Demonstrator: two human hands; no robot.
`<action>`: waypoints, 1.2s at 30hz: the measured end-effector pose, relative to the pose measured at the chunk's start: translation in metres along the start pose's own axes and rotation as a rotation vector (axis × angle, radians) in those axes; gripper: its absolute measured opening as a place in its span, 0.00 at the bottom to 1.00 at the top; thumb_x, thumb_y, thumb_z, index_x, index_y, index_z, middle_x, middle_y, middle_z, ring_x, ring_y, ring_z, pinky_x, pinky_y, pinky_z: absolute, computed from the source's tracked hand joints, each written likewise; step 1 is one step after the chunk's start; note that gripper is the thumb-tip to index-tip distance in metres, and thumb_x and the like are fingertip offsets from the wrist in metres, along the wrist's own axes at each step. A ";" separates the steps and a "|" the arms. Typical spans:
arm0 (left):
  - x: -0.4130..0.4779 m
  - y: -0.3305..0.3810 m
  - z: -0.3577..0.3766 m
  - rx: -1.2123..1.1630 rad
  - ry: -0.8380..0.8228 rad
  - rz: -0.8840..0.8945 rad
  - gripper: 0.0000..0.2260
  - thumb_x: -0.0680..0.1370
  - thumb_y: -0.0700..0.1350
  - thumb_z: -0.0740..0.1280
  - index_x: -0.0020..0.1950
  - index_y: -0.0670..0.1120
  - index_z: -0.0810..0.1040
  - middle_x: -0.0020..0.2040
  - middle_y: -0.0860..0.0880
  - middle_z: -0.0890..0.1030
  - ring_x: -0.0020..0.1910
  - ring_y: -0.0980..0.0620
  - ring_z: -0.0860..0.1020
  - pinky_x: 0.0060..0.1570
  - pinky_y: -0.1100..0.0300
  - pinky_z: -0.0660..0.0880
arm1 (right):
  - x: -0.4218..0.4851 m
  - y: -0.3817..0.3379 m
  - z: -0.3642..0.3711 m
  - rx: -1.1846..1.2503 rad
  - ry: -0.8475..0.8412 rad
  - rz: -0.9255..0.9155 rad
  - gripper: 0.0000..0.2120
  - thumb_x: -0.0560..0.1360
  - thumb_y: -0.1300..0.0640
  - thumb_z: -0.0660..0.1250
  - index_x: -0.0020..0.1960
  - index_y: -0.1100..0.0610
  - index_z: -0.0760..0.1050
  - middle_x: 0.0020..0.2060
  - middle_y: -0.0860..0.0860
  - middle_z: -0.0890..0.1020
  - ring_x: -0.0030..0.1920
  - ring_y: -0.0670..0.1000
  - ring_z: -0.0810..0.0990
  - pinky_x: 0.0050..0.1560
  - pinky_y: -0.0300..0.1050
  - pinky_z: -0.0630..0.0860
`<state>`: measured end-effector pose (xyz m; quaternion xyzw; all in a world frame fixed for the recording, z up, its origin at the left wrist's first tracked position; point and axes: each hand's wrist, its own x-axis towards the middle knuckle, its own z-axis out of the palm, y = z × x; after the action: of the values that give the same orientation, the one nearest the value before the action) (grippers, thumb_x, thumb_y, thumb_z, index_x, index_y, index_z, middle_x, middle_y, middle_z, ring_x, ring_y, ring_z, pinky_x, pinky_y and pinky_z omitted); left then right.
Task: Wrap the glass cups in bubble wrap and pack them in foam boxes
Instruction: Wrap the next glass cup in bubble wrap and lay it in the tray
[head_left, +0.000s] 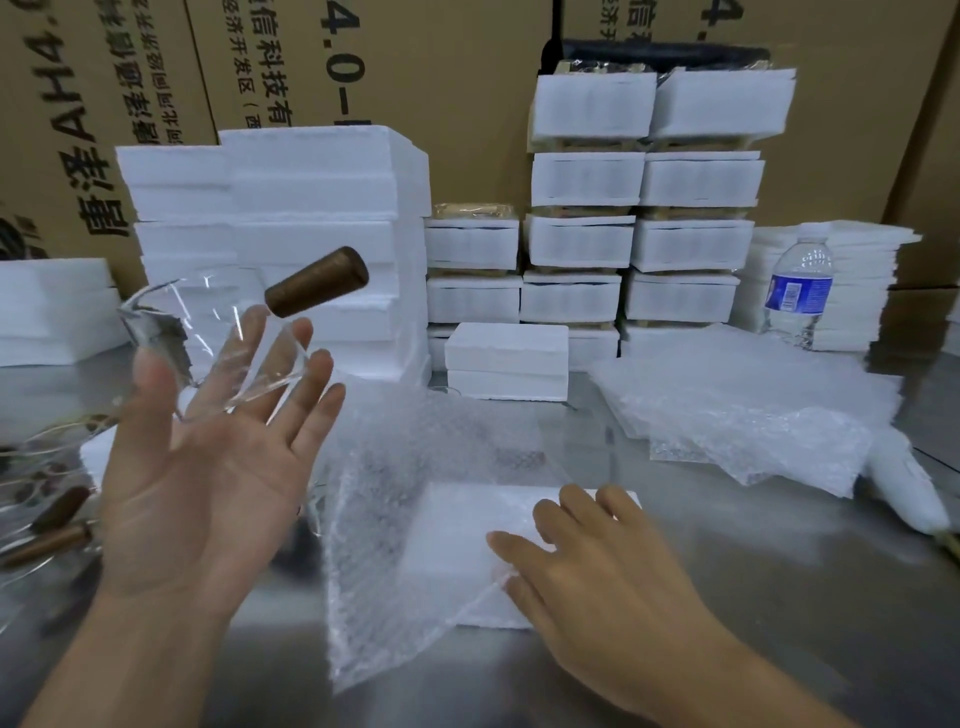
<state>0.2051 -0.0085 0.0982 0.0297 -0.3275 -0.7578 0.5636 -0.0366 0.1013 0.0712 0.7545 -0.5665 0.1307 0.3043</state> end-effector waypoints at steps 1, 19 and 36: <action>0.005 -0.001 0.003 0.006 0.004 0.028 0.30 0.83 0.60 0.45 0.73 0.40 0.65 0.71 0.37 0.67 0.71 0.37 0.65 0.71 0.44 0.59 | 0.001 -0.003 0.000 -0.011 0.011 -0.001 0.19 0.72 0.45 0.53 0.41 0.47 0.82 0.30 0.47 0.77 0.35 0.52 0.77 0.39 0.46 0.71; -0.021 -0.065 0.058 0.903 -0.229 -0.044 0.26 0.63 0.54 0.74 0.61 0.61 0.77 0.58 0.52 0.82 0.57 0.52 0.80 0.49 0.66 0.76 | 0.002 0.030 -0.006 0.405 0.446 0.149 0.16 0.78 0.50 0.56 0.54 0.56 0.78 0.42 0.48 0.81 0.44 0.44 0.72 0.48 0.37 0.64; -0.022 -0.088 0.040 2.132 0.085 0.112 0.21 0.75 0.66 0.53 0.62 0.59 0.71 0.40 0.57 0.71 0.43 0.59 0.71 0.41 0.63 0.65 | -0.011 0.065 0.005 0.771 0.315 0.734 0.07 0.75 0.58 0.66 0.50 0.47 0.77 0.40 0.40 0.77 0.43 0.35 0.74 0.40 0.23 0.65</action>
<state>0.1227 0.0427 0.0760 0.5185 -0.8021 -0.0518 0.2917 -0.1019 0.0954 0.0815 0.5358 -0.6511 0.5372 0.0217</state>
